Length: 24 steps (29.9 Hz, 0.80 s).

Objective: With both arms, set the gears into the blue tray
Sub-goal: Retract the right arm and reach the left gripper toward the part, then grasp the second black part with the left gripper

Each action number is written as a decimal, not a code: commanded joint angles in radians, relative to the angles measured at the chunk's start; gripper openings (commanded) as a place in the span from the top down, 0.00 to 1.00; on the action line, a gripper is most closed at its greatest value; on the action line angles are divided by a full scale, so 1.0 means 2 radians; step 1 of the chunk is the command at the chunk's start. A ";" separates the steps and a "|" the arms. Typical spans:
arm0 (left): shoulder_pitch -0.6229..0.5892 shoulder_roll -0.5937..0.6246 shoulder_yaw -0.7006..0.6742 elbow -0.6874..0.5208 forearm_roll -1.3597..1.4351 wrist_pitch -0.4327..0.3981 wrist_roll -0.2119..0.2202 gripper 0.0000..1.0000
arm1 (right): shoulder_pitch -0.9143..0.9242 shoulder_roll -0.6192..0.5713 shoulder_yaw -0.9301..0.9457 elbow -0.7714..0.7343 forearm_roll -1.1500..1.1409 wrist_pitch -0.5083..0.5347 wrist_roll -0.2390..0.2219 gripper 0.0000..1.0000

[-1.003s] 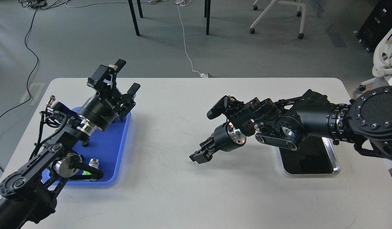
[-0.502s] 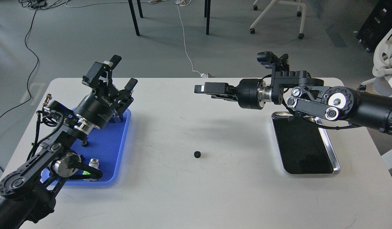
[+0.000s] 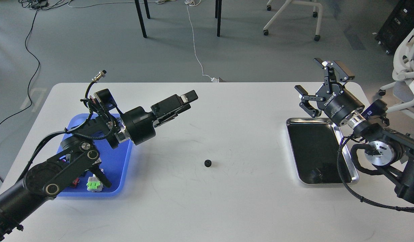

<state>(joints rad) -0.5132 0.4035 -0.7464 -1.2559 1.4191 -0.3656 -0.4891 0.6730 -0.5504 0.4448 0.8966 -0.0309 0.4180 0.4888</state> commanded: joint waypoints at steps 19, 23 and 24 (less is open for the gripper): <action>-0.148 -0.084 0.233 0.125 0.381 0.039 0.000 0.06 | -0.043 0.000 0.026 -0.003 0.039 0.005 0.000 0.02; -0.154 -0.094 0.251 0.142 0.381 0.041 0.000 0.14 | -0.043 0.000 0.026 -0.003 0.038 0.005 0.000 0.02; -0.154 -0.097 0.251 0.146 0.381 0.042 0.000 0.16 | -0.043 0.000 0.026 -0.003 0.039 0.004 0.000 0.02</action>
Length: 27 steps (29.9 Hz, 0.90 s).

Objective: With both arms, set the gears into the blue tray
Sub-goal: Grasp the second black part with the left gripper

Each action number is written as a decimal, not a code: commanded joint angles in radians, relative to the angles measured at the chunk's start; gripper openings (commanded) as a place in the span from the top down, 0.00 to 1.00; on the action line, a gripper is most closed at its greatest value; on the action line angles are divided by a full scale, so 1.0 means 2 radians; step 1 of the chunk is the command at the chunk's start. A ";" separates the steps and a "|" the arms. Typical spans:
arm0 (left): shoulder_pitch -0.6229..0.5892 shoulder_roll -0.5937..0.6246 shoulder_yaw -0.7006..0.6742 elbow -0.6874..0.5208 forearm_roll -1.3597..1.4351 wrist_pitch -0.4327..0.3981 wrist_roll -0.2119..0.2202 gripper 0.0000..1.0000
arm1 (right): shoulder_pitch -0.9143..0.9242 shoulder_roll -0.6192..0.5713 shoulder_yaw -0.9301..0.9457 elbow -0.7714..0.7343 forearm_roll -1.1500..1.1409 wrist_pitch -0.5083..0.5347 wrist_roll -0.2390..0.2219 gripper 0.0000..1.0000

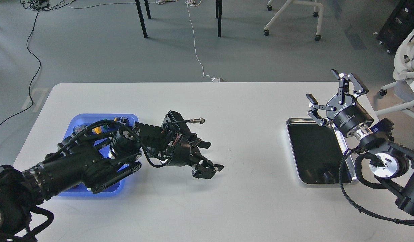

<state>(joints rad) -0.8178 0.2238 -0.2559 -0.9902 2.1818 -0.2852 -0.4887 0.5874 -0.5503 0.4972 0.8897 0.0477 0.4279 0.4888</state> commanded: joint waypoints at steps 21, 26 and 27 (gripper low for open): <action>0.005 -0.008 0.016 0.040 0.000 0.011 0.000 0.30 | -0.002 -0.003 0.005 0.002 0.001 0.000 0.000 0.02; 0.006 -0.005 0.017 0.040 0.000 0.011 0.000 0.48 | -0.002 -0.004 0.006 0.002 0.001 0.000 0.000 0.02; 0.006 -0.005 0.017 0.040 0.000 0.011 0.000 0.51 | -0.002 -0.004 0.006 0.002 0.001 0.000 0.000 0.02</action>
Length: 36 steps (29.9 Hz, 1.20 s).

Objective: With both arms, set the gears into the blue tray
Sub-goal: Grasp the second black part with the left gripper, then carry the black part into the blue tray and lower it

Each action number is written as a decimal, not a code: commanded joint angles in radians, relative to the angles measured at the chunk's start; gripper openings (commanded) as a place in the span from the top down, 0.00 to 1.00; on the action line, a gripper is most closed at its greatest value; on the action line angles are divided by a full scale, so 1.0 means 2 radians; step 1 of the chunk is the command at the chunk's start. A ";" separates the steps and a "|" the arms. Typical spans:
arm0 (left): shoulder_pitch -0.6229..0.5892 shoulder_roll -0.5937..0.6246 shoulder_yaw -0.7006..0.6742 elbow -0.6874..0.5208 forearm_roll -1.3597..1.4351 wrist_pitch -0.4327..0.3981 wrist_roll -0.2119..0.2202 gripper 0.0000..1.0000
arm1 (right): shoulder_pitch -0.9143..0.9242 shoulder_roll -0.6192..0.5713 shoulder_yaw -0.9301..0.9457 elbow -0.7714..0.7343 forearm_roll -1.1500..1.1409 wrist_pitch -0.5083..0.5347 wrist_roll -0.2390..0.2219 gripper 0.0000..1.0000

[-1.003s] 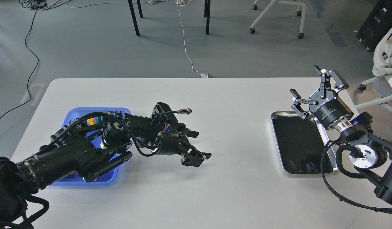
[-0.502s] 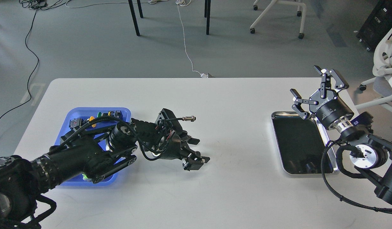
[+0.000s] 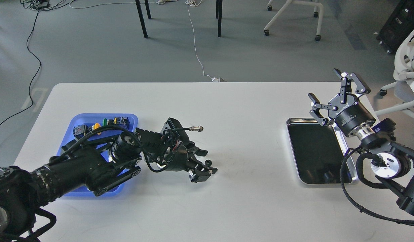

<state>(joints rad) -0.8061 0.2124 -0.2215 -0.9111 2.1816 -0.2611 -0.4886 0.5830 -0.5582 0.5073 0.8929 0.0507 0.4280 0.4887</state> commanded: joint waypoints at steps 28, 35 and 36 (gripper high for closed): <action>-0.049 0.124 -0.009 -0.091 0.000 -0.004 0.000 0.85 | 0.000 0.001 0.002 0.001 0.000 0.000 0.000 0.01; -0.048 0.243 -0.010 -0.104 0.000 -0.001 0.000 0.84 | 0.000 0.004 0.001 0.001 0.000 0.001 0.000 0.01; -0.045 0.256 -0.010 -0.104 0.000 -0.001 0.000 0.83 | 0.001 0.004 0.002 0.001 -0.002 0.000 0.000 0.01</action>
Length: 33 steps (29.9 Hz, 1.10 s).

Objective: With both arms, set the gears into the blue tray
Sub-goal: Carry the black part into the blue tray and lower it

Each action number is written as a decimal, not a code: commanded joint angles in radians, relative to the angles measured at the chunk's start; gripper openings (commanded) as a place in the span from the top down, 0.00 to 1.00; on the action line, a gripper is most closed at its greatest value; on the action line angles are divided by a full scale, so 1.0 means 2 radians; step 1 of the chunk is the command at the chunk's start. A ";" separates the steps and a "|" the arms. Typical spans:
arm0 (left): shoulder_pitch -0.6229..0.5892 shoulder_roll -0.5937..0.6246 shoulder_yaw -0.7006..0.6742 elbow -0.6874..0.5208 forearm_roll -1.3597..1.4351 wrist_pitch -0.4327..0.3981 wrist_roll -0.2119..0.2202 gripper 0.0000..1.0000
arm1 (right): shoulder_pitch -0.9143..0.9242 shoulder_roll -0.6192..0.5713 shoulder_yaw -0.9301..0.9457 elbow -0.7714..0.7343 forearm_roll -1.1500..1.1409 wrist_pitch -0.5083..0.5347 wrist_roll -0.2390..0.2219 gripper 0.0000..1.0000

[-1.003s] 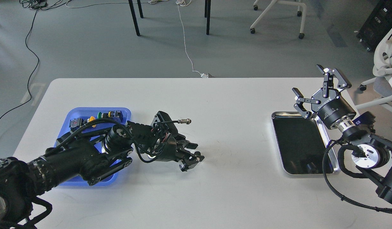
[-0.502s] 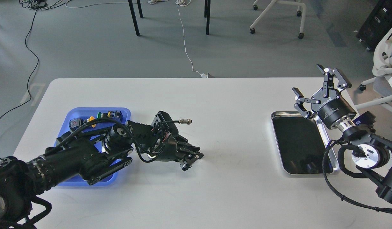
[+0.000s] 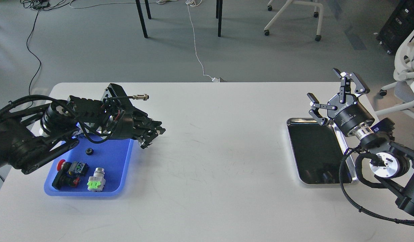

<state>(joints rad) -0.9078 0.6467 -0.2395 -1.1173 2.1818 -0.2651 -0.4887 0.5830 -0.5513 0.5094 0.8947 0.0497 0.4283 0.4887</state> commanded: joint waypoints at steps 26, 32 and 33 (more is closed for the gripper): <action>0.122 0.067 -0.063 0.065 0.000 0.036 0.000 0.25 | 0.002 0.002 0.001 -0.001 -0.001 0.000 0.000 0.01; 0.123 0.069 -0.094 0.061 0.000 0.037 0.000 0.14 | 0.003 0.002 0.001 -0.001 -0.001 -0.004 0.000 0.01; 0.123 0.069 -0.112 0.057 0.000 0.037 0.000 0.13 | 0.005 0.002 0.000 -0.001 -0.001 -0.006 0.000 0.01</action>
<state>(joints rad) -0.6625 0.7817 -0.3970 -0.9902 2.1816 -0.1918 -0.4887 0.5878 -0.5476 0.5110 0.8927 0.0475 0.4235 0.4887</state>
